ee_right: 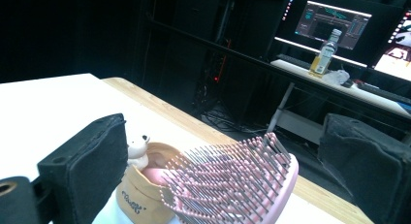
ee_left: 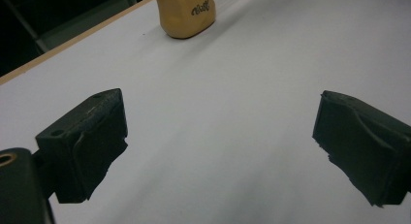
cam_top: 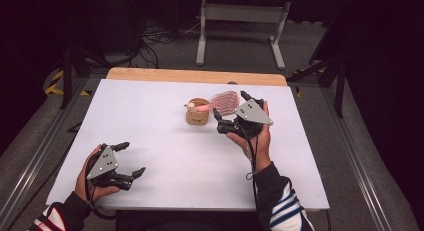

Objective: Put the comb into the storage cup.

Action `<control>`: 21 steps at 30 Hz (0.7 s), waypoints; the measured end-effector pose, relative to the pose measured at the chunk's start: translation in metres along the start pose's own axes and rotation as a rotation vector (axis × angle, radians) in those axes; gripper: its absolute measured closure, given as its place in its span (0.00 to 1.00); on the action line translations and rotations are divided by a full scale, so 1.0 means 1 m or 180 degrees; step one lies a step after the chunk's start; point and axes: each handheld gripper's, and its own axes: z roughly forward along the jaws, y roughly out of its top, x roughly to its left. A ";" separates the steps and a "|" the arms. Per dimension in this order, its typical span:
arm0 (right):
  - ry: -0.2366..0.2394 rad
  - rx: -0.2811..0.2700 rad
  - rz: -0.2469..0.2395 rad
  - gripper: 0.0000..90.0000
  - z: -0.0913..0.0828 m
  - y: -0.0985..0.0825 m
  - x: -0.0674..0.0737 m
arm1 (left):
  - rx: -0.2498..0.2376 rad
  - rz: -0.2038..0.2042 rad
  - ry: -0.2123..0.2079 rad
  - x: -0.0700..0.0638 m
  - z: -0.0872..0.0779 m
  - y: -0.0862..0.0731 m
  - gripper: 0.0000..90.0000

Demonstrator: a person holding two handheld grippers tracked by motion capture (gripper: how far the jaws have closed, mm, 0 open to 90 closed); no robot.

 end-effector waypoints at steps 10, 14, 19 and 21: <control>0.0059 -0.0033 0.0002 0.05 -0.009 -0.001 -0.003 | -0.0021 -0.0005 0.0050 0.001 -0.001 0.000 0.07; 0.0049 -0.0046 -0.0039 0.05 -0.013 0.001 -0.003 | -0.0034 -0.0014 0.0052 0.001 -0.001 0.000 0.07; 0.0068 -0.0046 -0.0083 0.06 -0.016 0.001 -0.002 | -0.0031 -0.0008 0.0051 0.001 -0.001 0.000 0.07; 0.0065 -0.0045 -0.0101 0.06 -0.017 0.002 -0.002 | -0.0033 -0.0031 0.0033 0.001 0.000 0.000 0.07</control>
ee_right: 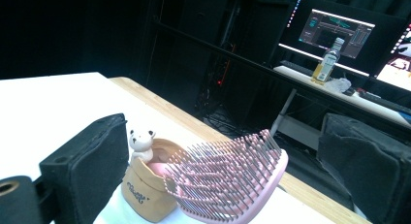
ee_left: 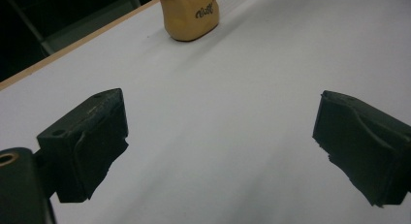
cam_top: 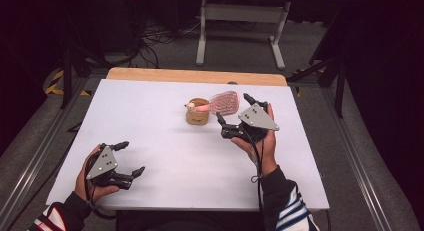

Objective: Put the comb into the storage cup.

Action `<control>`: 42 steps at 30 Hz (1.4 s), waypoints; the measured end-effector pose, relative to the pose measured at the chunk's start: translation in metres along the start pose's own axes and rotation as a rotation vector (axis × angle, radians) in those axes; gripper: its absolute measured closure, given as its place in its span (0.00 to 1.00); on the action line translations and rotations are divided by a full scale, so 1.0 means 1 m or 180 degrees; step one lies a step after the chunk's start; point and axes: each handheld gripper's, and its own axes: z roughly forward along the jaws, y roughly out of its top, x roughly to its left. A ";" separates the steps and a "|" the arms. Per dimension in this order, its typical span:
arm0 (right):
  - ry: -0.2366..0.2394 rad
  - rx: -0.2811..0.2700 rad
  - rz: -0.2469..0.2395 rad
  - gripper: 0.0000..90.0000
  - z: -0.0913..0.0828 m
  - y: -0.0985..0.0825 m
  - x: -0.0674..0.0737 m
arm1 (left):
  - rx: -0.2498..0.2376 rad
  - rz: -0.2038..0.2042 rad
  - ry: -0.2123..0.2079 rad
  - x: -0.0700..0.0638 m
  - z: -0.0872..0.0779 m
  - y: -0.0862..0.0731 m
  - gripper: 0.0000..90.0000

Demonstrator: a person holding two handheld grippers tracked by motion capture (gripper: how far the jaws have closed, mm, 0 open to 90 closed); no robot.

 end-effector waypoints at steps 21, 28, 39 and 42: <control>0.0020 -0.0019 -0.0111 0.06 -0.011 0.001 0.004 | 0.0028 0.0021 0.0005 0.000 0.000 0.000 0.07; 0.0010 -0.0035 -0.0153 0.06 -0.013 0.000 0.006 | 0.0027 0.0020 0.0001 0.000 0.000 0.000 0.07; 0.0008 -0.0049 -0.0246 0.06 -0.017 0.000 0.009 | 0.0039 0.0029 -0.0002 0.000 0.000 0.000 0.07; 0.0028 -0.0051 -0.0260 0.06 -0.019 -0.001 0.010 | 0.0046 0.0031 0.0001 0.000 0.001 0.000 0.07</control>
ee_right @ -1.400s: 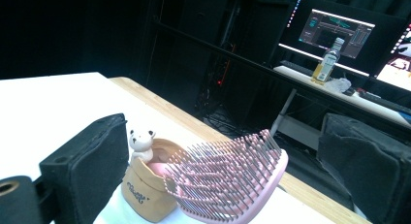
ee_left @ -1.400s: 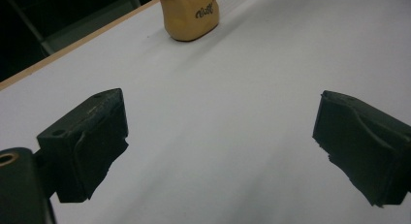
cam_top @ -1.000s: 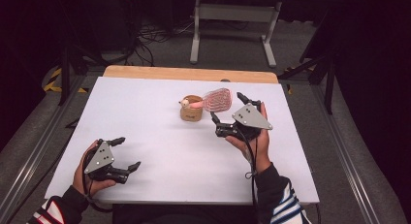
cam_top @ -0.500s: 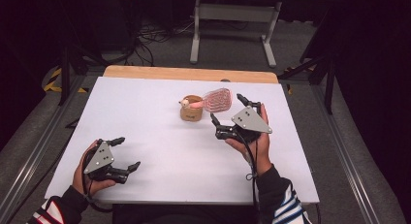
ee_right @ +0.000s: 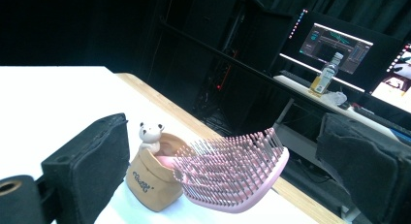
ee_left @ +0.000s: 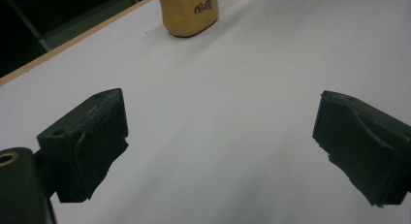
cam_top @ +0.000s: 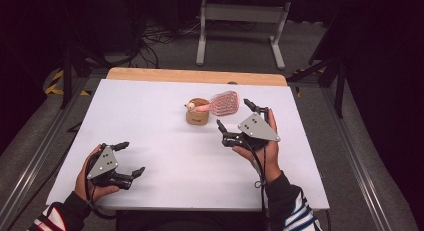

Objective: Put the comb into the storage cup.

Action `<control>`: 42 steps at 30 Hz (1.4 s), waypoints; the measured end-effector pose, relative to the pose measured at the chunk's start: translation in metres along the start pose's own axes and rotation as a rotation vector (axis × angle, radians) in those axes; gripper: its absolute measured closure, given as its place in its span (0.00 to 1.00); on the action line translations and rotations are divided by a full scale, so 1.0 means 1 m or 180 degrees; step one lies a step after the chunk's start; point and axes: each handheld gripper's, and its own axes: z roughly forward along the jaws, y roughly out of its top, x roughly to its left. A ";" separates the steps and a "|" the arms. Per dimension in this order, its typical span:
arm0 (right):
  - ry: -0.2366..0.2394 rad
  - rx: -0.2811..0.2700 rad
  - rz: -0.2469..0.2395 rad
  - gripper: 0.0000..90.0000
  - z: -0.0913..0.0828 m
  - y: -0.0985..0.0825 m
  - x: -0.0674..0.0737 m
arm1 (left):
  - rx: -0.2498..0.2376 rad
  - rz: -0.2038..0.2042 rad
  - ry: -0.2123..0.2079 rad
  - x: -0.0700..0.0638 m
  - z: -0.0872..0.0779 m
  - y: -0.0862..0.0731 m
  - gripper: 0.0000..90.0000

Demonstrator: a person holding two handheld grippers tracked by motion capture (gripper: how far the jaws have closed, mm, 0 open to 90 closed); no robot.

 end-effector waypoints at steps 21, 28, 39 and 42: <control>0.0039 0.0029 -0.0153 0.07 -0.012 -0.006 0.005 | 0.0022 0.0006 -0.0020 -0.001 0.002 0.000 0.08; 0.0067 0.0060 -0.0196 0.07 -0.016 -0.009 0.008 | 0.0020 0.0005 -0.0024 -0.001 0.002 0.000 0.08; 0.0108 0.0151 -0.0254 0.07 -0.021 -0.019 0.012 | 0.0033 0.0010 -0.0031 -0.001 0.002 0.000 0.08; 0.0117 0.0166 -0.0260 0.07 -0.022 -0.022 0.013 | 0.0045 0.0023 -0.0038 -0.001 0.003 0.000 0.08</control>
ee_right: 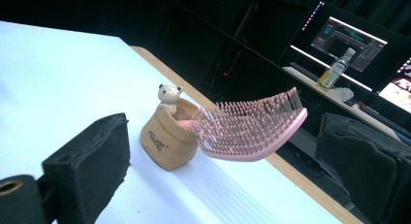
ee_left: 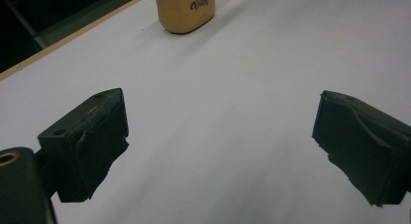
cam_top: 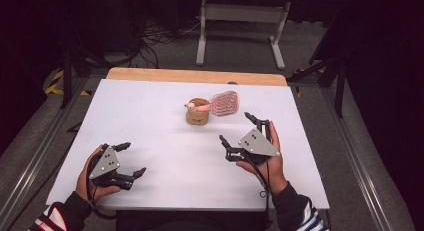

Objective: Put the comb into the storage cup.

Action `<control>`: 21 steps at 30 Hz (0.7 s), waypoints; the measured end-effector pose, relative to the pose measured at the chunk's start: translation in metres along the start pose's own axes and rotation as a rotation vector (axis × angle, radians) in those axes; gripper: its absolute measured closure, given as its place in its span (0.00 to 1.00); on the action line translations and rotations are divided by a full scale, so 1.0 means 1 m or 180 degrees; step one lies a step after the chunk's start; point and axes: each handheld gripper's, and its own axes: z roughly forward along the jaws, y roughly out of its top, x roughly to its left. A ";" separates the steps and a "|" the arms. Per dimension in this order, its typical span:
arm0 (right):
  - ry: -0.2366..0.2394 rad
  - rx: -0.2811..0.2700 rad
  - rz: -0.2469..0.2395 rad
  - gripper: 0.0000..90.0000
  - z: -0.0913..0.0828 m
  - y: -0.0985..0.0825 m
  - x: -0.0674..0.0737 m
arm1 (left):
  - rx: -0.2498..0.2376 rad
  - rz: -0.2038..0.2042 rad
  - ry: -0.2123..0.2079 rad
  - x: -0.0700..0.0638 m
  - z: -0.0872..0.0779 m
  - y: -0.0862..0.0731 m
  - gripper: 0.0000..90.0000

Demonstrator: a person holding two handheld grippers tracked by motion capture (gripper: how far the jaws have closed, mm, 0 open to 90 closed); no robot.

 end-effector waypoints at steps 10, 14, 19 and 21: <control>0.0061 0.0036 -0.0043 0.07 -0.004 -0.011 0.006 | 0.0009 0.0005 0.0000 0.000 0.000 0.000 0.08; 0.0074 0.0034 -0.0047 0.07 -0.005 -0.016 0.008 | 0.0011 0.0006 -0.0006 0.000 0.001 0.000 0.08; 0.0095 0.0043 -0.0048 0.07 -0.007 -0.020 0.009 | 0.0001 0.0001 -0.0006 -0.001 0.001 -0.001 0.08; 0.0089 0.0052 -0.0070 0.07 -0.007 -0.023 0.010 | 0.0002 0.0005 -0.0013 -0.001 0.001 -0.001 0.08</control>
